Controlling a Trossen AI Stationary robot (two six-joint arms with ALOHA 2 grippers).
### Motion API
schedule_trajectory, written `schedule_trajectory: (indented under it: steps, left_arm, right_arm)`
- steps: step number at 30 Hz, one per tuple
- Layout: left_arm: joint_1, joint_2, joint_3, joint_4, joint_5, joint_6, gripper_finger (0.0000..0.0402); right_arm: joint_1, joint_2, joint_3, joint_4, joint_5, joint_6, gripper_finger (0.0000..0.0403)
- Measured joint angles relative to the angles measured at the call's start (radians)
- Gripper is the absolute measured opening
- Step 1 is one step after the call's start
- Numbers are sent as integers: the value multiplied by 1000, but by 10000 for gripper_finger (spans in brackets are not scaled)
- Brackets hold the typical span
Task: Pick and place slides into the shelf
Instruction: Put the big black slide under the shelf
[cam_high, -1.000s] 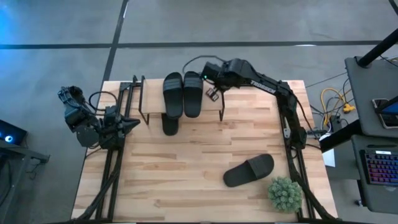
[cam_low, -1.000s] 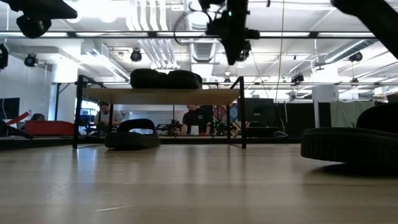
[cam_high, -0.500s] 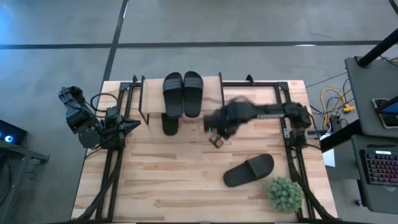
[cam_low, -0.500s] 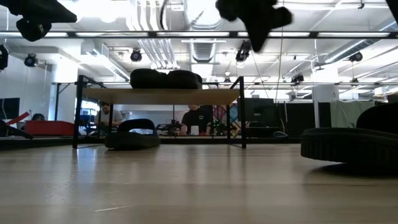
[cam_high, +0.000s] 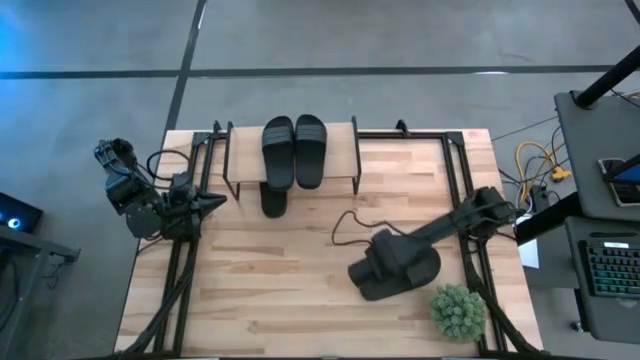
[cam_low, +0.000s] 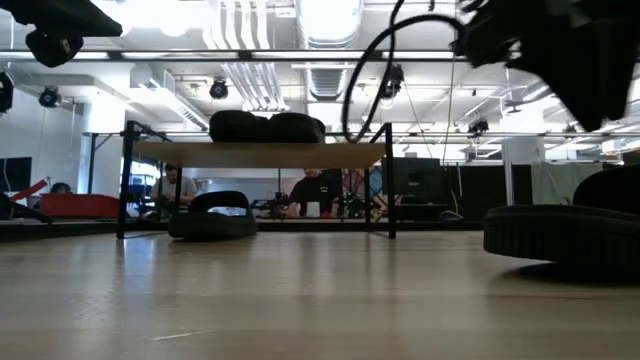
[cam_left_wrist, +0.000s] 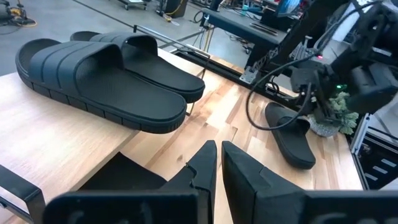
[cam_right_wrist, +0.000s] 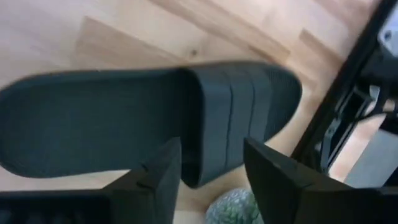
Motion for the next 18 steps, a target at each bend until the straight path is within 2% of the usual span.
schedule_trajectory:
  steps: [7, 18]
  left_arm:
    - [0, -4, 0, -2, 2, 0, 10]
    - [0, -6, 0, -1, 35, 0, 10]
  right_arm:
    - [81, 1, -6, 25, 0, 155, 201]
    - [111, 131, -18, -5, 5, 141, 203]
